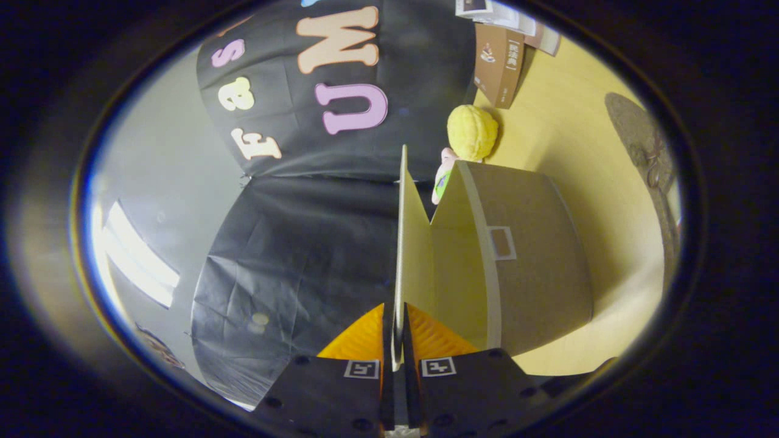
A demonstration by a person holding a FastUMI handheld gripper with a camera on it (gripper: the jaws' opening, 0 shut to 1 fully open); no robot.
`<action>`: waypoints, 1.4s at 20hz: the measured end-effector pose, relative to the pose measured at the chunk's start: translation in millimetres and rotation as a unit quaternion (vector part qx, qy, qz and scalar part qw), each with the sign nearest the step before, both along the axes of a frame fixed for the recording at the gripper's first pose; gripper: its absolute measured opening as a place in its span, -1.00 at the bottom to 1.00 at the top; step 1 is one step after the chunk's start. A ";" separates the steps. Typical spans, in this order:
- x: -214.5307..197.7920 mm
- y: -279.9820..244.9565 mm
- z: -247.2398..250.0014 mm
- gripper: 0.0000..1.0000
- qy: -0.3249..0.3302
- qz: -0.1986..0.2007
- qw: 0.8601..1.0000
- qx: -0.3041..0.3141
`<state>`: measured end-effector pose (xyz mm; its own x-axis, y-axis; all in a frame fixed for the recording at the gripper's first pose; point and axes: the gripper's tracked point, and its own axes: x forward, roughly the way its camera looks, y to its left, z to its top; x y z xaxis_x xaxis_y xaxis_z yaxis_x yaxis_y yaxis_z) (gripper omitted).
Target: Open the storage box then place both shoes into the box .Put the left shoe in first, then the right shoe, with the right side of both shoes facing outward in a uniform manner.
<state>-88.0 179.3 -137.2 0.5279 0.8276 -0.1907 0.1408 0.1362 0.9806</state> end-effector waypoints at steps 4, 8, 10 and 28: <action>11.0 15.8 16.1 -0.94 -0.042 0.009 0.998 -0.050; 15.5 39.9 47.0 -0.94 -0.086 0.040 0.990 -0.104; 19.4 56.8 61.6 -0.94 -0.096 0.052 0.987 -0.114; 17.7 272.1 85.4 -0.80 -0.172 0.180 0.953 -0.176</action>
<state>-70.3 451.4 -51.8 0.3042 0.8835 -0.3563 -0.2981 0.4435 0.8452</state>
